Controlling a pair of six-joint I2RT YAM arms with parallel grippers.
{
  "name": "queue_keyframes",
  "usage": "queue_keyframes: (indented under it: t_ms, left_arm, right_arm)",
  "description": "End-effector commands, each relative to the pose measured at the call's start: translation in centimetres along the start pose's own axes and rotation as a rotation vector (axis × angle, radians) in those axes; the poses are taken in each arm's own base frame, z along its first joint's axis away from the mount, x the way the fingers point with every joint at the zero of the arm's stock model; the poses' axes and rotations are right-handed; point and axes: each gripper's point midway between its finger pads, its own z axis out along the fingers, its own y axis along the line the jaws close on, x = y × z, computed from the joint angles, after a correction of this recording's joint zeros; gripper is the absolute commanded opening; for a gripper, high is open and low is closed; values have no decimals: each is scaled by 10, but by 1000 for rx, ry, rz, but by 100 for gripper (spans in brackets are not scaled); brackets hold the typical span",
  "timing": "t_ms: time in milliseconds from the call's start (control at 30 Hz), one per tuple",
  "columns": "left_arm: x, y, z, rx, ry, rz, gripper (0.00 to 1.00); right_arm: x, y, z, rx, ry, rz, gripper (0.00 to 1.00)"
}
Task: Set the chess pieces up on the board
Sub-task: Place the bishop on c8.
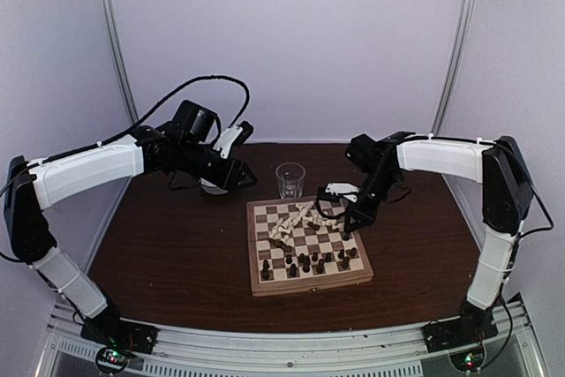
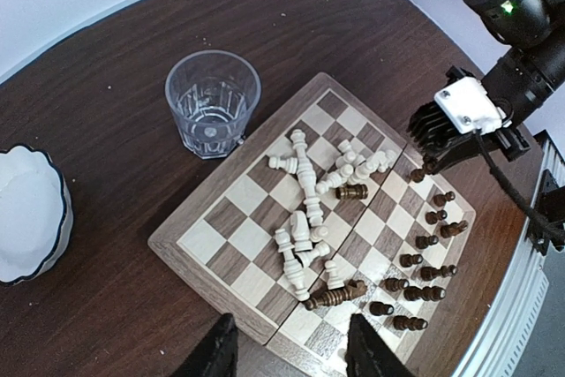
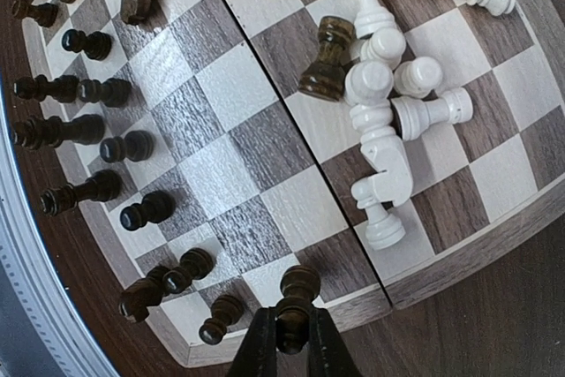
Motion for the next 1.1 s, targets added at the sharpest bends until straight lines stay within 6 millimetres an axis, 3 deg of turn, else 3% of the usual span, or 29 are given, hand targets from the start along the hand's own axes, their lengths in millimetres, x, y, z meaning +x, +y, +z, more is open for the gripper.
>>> queue_keyframes:
  t_ms: [0, 133, 267, 400, 600, 1067]
  left_arm:
    - [-15, -1, -6, 8, -39, 22, 43]
    - [-15, -1, -7, 8, -39, 21, 43]
    - [-16, -1, -7, 8, -40, 22, 43]
    - [-16, -1, -7, 9, -41, 22, 43]
    - [-16, -1, -7, 9, -41, 21, 43]
    - [-16, -1, -6, 11, -38, 23, 43]
  right_arm:
    - [-1, 7, -24, 44, -16, -30, 4]
    - [-5, 18, -37, 53, -32, -63, 4]
    - [-8, 44, -43, 22, -33, -129, 4]
    - [-7, 71, -36, -16, -14, -203, 4]
    - [-4, 96, -18, -45, 31, -286, 4]
    - [-1, 100, 11, -64, 69, -312, 5]
